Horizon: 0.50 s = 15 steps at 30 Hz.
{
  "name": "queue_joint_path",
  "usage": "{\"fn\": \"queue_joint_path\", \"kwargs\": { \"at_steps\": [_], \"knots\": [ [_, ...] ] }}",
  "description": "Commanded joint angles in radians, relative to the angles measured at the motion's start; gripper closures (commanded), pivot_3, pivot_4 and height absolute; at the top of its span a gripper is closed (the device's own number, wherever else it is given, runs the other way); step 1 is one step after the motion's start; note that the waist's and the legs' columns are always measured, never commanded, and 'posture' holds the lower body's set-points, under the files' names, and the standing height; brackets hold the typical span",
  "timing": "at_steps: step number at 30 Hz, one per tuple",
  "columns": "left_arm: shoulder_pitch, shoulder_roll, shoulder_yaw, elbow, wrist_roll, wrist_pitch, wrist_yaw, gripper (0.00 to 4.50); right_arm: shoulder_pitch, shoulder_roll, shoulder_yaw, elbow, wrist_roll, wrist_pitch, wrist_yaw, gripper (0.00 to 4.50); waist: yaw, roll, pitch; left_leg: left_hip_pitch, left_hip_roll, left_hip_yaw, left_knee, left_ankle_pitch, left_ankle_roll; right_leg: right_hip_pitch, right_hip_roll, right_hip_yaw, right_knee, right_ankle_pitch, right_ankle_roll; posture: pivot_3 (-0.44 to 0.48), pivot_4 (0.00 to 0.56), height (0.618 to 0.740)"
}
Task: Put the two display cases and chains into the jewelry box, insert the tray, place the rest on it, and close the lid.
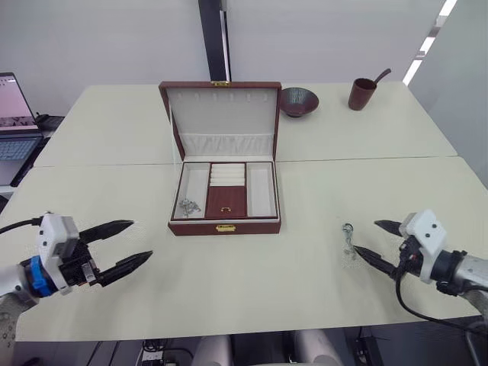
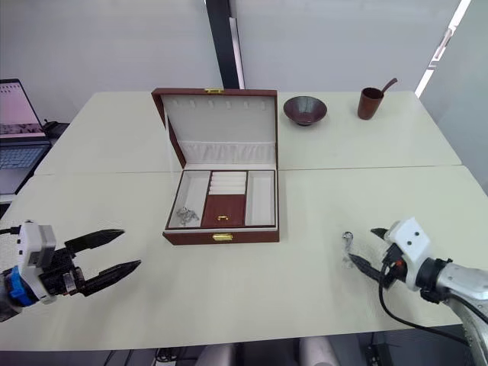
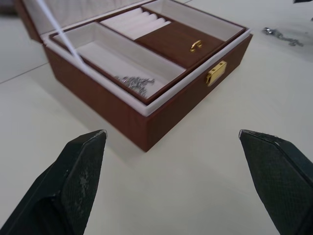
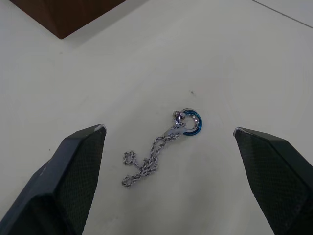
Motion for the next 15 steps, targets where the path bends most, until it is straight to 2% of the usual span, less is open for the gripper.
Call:
{"fn": "queue_joint_path", "kwargs": {
  "at_steps": [1, 10, 15],
  "knots": [
    [-0.007, 0.006, -0.035, -0.114, -0.043, 0.003, -0.024, 0.0, -0.012, 0.04, 0.026, -0.05, -0.005, 0.082, -0.1, 0.03, 0.0, 0.0, 0.0, 0.0, 0.0, 0.0, 0.0, 0.0, 0.0, 0.0, 0.0, 0.0, 0.0, 0.0, 0.0, 0.0, 0.15, 0.74],
    [-0.065, 0.022, -0.184, -0.306, -0.147, 0.06, -0.094, 0.0, -0.066, 0.176, 0.104, -0.048, -0.035, 0.201, -0.299, 0.03, -0.001, 0.0, 0.0, 0.0, 0.0, 0.001, 0.0, 0.0, 0.0, 0.0, 0.001, 0.0, 0.0, 0.0, 0.0, 0.0, 0.15, 0.74],
    [-0.1, 0.013, -0.235, -0.316, -0.155, 0.066, -0.094, 0.0, -0.093, 0.238, 0.143, -0.038, -0.069, 0.265, -0.393, 0.03, -0.001, 0.0, 0.0, 0.0, 0.0, 0.001, 0.0, 0.0, 0.0, 0.0, 0.001, 0.0, 0.0, 0.0, 0.0, 0.0, 0.15, 0.74]
  ]
}}
